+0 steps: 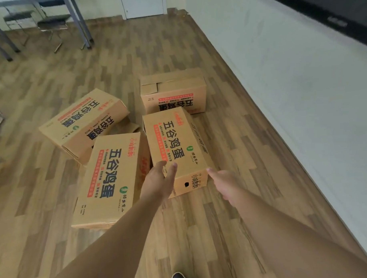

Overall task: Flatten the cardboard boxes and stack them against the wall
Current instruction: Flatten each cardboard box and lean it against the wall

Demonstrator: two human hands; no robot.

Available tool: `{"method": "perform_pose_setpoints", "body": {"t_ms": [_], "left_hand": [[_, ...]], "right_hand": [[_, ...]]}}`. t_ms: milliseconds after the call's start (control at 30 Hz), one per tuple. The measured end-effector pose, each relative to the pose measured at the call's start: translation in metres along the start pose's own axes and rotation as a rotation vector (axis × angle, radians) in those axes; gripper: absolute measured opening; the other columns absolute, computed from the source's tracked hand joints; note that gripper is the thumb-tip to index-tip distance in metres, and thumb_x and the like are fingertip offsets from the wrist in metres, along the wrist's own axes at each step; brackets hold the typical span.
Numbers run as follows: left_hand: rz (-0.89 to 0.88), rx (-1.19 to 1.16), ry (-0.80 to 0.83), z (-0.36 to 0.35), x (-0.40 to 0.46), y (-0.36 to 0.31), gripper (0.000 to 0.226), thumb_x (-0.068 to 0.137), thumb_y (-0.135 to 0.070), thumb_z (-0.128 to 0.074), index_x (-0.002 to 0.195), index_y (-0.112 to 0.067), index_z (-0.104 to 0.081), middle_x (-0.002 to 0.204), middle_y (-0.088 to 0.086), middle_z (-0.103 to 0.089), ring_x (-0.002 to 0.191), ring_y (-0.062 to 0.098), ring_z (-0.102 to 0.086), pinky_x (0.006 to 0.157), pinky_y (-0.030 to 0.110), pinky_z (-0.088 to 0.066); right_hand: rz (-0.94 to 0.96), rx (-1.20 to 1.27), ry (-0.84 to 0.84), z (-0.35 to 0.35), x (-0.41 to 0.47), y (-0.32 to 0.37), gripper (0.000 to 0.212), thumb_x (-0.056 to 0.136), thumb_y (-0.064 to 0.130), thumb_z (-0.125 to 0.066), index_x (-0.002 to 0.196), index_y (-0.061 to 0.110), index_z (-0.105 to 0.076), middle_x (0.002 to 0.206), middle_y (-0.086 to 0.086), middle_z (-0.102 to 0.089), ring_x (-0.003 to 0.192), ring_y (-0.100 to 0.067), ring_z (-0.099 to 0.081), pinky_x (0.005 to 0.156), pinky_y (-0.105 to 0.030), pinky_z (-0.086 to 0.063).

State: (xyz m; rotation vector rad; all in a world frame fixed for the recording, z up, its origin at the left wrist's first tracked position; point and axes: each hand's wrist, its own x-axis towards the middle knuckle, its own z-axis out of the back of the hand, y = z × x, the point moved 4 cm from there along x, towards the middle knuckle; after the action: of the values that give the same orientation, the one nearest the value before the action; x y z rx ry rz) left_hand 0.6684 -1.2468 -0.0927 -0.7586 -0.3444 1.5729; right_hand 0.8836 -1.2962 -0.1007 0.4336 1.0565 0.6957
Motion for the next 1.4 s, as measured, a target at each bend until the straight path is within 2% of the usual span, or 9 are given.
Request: {"method": "perform_pose_setpoints", "body": {"t_ms": [267,400,567,667,767,867,967,1167,1400], "left_hand": [[0.065,-0.057,0.123,-0.092,0.137,0.016,0.068,0.104,-0.058,-0.041,0.162,-0.026,-0.027,0.16,0.008,-0.048,0.145,0.026,-0.046,0.112,0.043,-0.043],[0.106,-0.053,0.126,-0.152,0.214,0.038,0.069,0.103,-0.062,-0.04,0.163,-0.034,-0.023,0.161,0.002,-0.045,0.144,0.027,-0.047,0.111,0.049,-0.045],[0.11,0.0,0.145,-0.229,0.297,0.076,0.068,0.103,-0.061,-0.04,0.163,-0.03,-0.026,0.162,0.003,-0.044,0.146,0.03,-0.044,0.116,0.051,-0.039],[0.098,0.035,0.127,-0.262,0.332,0.101,0.068,0.103,-0.06,-0.04,0.162,-0.026,-0.029,0.163,0.002,-0.043,0.148,0.029,-0.042,0.116,0.05,-0.039],[0.138,0.054,0.11,-0.292,0.362,0.127,0.071,0.102,-0.063,-0.04,0.163,-0.026,-0.027,0.163,0.004,-0.042,0.148,0.03,-0.042,0.115,0.051,-0.04],[0.203,-0.018,0.098,-0.309,0.375,0.145,0.074,0.099,-0.067,-0.042,0.161,-0.031,-0.026,0.162,0.0,-0.043,0.146,0.03,-0.044,0.115,0.055,-0.04],[0.246,-0.095,0.081,-0.311,0.379,0.155,0.08,0.094,-0.068,-0.051,0.161,-0.031,-0.027,0.16,-0.001,-0.046,0.147,0.029,-0.043,0.117,0.056,-0.038],[0.218,-0.099,0.05,-0.273,0.375,0.122,0.103,0.073,-0.092,-0.041,0.161,-0.039,-0.026,0.165,0.001,-0.035,0.152,0.032,-0.032,0.119,0.064,-0.029],[0.305,-0.49,0.093,-0.219,0.368,0.091,0.082,0.091,-0.08,-0.043,0.161,-0.039,-0.033,0.163,-0.002,-0.042,0.149,0.024,-0.04,0.119,0.044,-0.032]], "right_hand": [[-0.186,0.134,-0.026,-0.023,0.187,-0.013,0.041,0.104,0.057,-0.054,0.11,0.018,-0.064,0.099,-0.004,-0.069,0.085,-0.02,-0.063,0.081,-0.038,-0.053],[-0.235,0.169,-0.032,-0.041,0.291,-0.038,0.059,0.1,0.061,-0.055,0.134,0.014,-0.064,0.11,-0.005,-0.071,0.093,-0.023,-0.064,0.084,-0.04,-0.052],[-0.335,0.3,-0.073,-0.076,0.405,-0.077,0.067,0.098,0.062,-0.057,0.145,0.014,-0.056,0.117,-0.003,-0.067,0.107,-0.026,-0.066,0.099,-0.047,-0.055],[-0.438,0.384,-0.091,-0.097,0.446,-0.101,0.075,0.095,0.065,-0.056,0.153,0.018,-0.049,0.134,-0.006,-0.064,0.115,-0.027,-0.063,0.097,-0.043,-0.052],[-0.52,0.598,-0.164,-0.117,0.489,-0.135,0.054,0.101,0.052,-0.058,0.141,0.016,-0.059,0.118,-0.005,-0.067,0.104,-0.024,-0.063,0.094,-0.042,-0.055],[-0.555,0.934,-0.186,-0.124,0.51,-0.142,0.031,0.106,0.035,-0.058,0.126,0.013,-0.062,0.117,-0.008,-0.067,0.1,-0.026,-0.066,0.093,-0.045,-0.058],[-0.547,1.12,-0.225,-0.123,0.512,-0.135,0.047,0.107,0.036,-0.058,0.15,0.018,-0.047,0.134,-0.006,-0.058,0.114,-0.026,-0.063,0.113,-0.043,-0.047],[-0.261,1.151,-0.079,-0.074,0.463,-0.075,0.036,0.104,0.021,-0.063,0.138,0.013,-0.053,0.113,-0.011,-0.076,0.077,-0.022,-0.082,0.065,-0.035,-0.062],[-0.044,0.962,0.26,-0.045,0.362,0.003,0.033,0.096,0.007,-0.062,0.129,0.003,-0.061,0.111,-0.023,-0.079,0.086,-0.036,-0.081,0.081,-0.046,-0.067]]}}
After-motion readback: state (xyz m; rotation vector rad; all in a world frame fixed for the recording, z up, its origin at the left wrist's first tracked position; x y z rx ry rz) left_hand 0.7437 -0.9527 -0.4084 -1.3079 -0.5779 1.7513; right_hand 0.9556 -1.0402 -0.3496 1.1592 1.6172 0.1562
